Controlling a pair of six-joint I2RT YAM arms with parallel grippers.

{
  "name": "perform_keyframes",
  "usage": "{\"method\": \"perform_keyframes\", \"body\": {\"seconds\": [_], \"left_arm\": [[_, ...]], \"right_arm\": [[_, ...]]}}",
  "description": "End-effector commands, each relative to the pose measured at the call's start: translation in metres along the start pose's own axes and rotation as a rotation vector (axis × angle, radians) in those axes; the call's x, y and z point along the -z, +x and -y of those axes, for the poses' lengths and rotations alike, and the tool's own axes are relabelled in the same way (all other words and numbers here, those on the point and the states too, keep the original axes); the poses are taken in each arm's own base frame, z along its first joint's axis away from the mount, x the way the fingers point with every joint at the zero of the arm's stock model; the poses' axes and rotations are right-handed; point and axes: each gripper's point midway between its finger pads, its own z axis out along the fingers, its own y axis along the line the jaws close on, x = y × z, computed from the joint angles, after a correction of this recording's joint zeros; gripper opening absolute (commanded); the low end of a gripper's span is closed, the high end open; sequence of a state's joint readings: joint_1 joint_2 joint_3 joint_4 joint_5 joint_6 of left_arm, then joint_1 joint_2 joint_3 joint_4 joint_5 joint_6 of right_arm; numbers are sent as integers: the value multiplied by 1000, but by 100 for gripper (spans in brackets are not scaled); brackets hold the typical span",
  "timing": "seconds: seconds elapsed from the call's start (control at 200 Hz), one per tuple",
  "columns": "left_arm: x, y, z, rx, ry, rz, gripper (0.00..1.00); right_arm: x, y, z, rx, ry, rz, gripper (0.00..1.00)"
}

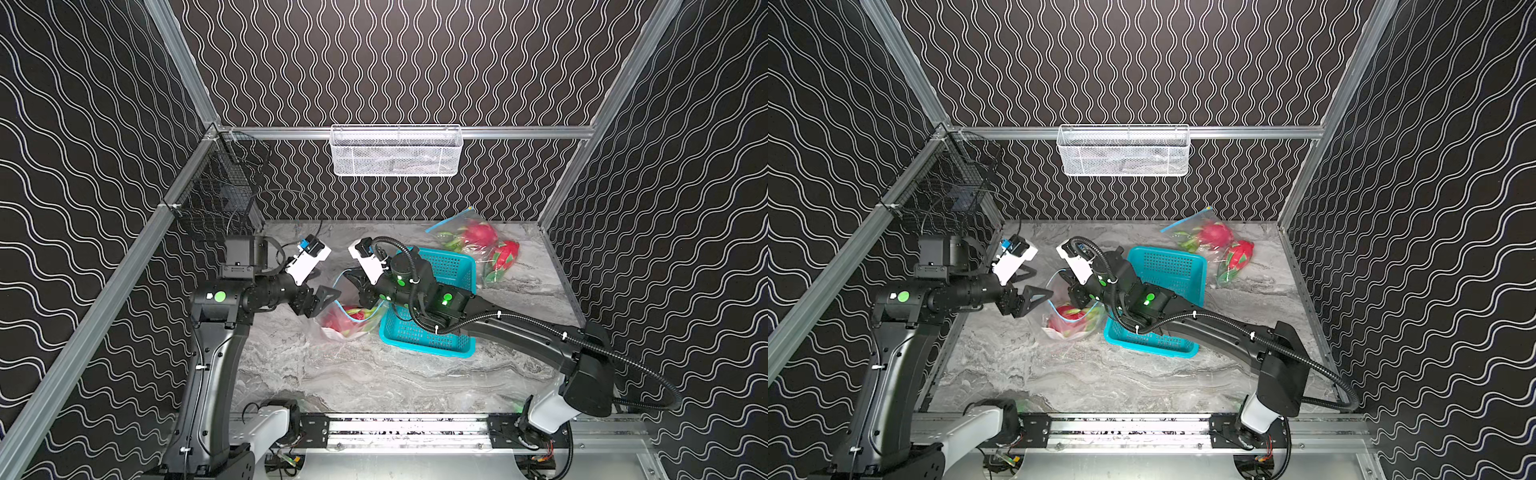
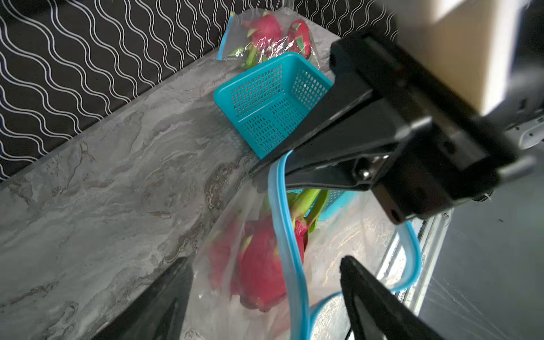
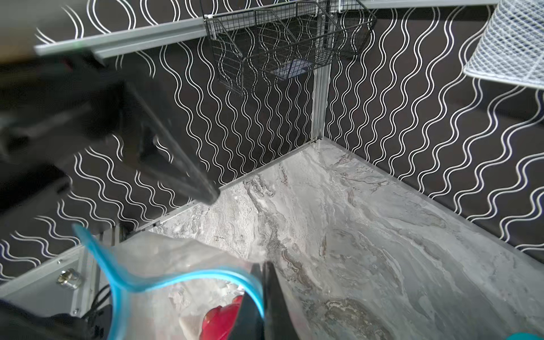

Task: Open the zip-top bag and take out the dragon fruit
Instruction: Open the zipper of the food storage bag at the center of the board, then pick up the dragon fruit from the zipper food storage bag.

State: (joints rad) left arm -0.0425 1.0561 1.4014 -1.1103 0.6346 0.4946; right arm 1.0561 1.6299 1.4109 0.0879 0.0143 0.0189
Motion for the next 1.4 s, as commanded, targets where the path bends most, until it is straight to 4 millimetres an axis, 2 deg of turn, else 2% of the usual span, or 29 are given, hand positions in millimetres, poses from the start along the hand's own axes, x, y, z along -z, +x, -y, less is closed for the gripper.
{"method": "perform_keyframes", "body": {"seconds": [0.0, 0.14, 0.18, 0.235, 0.285, 0.455, 0.615, 0.645, 0.726, 0.826, 0.951, 1.031, 1.121, 1.286, 1.341, 1.396], "left_arm": [[-4, -7, -8, 49, -30, 49, 82], [-5, -19, -7, 89, 8, 86, 79], [-6, -20, -9, 91, -1, 81, 75], [-8, -17, -16, 91, -33, 64, 66], [-9, -13, -20, 88, -55, 40, 55], [-2, -2, -26, 22, -118, -22, 0], [1, 7, -16, -25, -94, -54, 0], [1, 8, -12, -25, -72, -52, 0], [3, 2, 2, -10, 3, -30, 0], [8, -10, 14, 36, 72, 5, 0], [13, -20, 28, 82, 149, 33, 0], [15, -22, 39, 100, 209, 48, 0], [18, -23, 48, 107, 252, 60, 0], [18, -21, 49, 113, 254, 67, 0], [17, -19, 48, 116, 249, 64, 0], [16, -18, 47, 116, 244, 61, 0]], "right_arm": [[2, -18, -4, -9, 11, 70, 0], [0, -14, -10, 9, 17, 61, 0], [0, -13, -12, 13, 16, 61, 0], [0, -12, -14, 21, 20, 60, 0], [-1, -11, -17, 31, 21, 59, 0], [1, -8, -16, 65, 57, 58, 0], [19, -11, -14, 102, 63, 73, 0], [23, -12, -14, 113, 64, 72, 10], [39, -20, -16, 153, 50, 82, 22], [68, -30, -43, 222, -51, 123, 30], [95, -27, -86, 261, -245, 136, 25], [96, -17, -99, 247, -321, 90, 21], [86, 2, -99, 240, -326, -4, 18], [75, 28, -103, 208, -351, -151, 15], [76, 27, -100, 194, -335, -164, 14], [81, 17, -105, 183, -344, -124, 13]]}}
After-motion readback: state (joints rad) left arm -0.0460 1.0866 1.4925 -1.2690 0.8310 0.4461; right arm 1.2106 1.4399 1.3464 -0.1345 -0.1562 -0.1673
